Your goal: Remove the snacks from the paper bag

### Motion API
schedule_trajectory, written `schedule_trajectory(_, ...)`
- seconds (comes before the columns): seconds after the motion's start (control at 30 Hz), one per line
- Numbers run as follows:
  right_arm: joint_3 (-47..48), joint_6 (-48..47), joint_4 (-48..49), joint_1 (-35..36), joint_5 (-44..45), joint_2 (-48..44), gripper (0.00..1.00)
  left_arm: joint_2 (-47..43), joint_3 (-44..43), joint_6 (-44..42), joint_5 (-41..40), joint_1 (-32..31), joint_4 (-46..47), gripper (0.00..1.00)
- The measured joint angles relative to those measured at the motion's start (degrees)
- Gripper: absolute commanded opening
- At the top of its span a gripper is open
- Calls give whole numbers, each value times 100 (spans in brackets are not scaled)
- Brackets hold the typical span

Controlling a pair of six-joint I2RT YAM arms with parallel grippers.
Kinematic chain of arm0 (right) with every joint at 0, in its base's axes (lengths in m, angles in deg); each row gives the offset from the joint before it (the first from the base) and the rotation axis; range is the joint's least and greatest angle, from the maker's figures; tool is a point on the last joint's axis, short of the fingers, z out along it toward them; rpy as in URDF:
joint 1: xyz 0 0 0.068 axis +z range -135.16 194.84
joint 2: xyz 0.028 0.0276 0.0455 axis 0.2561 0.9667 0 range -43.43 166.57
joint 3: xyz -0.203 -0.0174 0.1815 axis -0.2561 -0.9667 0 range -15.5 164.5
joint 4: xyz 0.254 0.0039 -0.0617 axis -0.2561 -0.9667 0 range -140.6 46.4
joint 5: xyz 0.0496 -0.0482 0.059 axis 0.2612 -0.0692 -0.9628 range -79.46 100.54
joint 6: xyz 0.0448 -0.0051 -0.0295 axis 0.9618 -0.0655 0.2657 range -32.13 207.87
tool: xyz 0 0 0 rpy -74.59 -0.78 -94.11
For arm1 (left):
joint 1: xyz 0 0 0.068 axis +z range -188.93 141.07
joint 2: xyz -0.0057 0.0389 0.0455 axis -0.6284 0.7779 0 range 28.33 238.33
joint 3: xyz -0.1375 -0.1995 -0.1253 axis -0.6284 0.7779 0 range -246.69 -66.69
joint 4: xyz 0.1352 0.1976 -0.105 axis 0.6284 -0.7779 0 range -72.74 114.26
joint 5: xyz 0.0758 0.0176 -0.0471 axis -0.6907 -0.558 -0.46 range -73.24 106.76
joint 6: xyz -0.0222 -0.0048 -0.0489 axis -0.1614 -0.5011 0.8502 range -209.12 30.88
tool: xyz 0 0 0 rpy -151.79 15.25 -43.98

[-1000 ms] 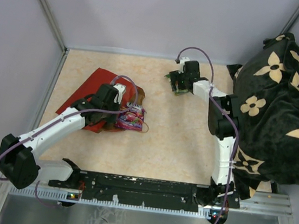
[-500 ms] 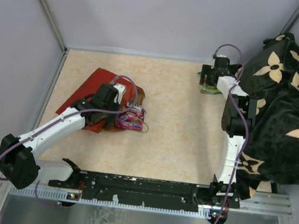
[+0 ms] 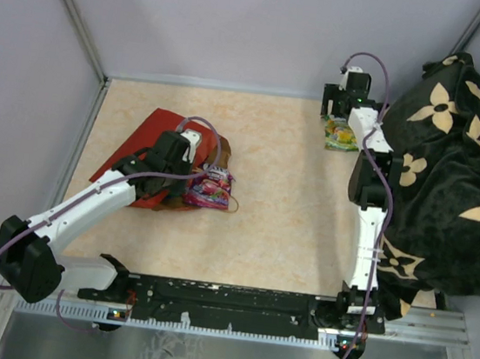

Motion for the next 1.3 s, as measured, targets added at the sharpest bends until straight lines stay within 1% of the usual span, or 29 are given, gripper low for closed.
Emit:
schedule_trajectory(0.07, -769, 72, 291, 22, 7, -398, 85, 0, 0, 2, -33, 0, -2, 3)
schedule_trajectory(0.1, -1532, 140, 444, 39, 15, -815, 84, 0, 0, 2, -44, 0, -2, 3)
schedule_trajectory(0.23, -3161, 310, 546, 46, 98, -1928, 80, 2, 0, 2, -48, 0, 7, 2)
schedule_trajectory(0.33, -3576, 411, 608, 4, 221, -2380, 80, 2, 0, 0, -46, 0, 9, 3)
schedule_trajectory(0.5, -3779, 446, 767, -109, 389, -2461, 80, 2, 2, 0, -46, 0, 17, 3)
schedule_trajectory(0.6, -3633, 442, 713, -144, 422, -2208, 80, 2, 2, 0, -39, 0, 20, 2)
schedule_trajectory(0.77, -2728, 409, 511, -155, 439, -1279, 81, 2, 2, 0, -31, 0, 22, 3)
schedule_trajectory(0.87, -2046, 385, 302, -166, 444, -922, 82, 13, 2, 0, -26, 0, 24, 2)
schedule_trajectory(1.03, -367, 302, -197, -175, 437, -37, 84, 125, 2, 0, -20, 0, 22, 2)
schedule_trajectory(1.1, -221, 304, -343, -175, 435, 4, 89, 131, 2, 2, -17, 2, 22, 2)
schedule_trajectory(1.13, -319, 319, -328, -173, 439, -96, 93, 127, 2, 2, -20, 0, 24, 2)
schedule_trajectory(1.17, -649, 367, -188, -153, 442, -310, 98, 122, 2, 2, -17, 2, 31, 2)
schedule_trajectory(1.2, -1178, 417, -11, -122, 452, -654, 99, 122, 2, 2, -17, 2, 31, 2)
schedule_trajectory(1.3, -3497, 780, 643, 17, 483, -2378, 99, 118, 2, 2, -9, 4, 33, 2)
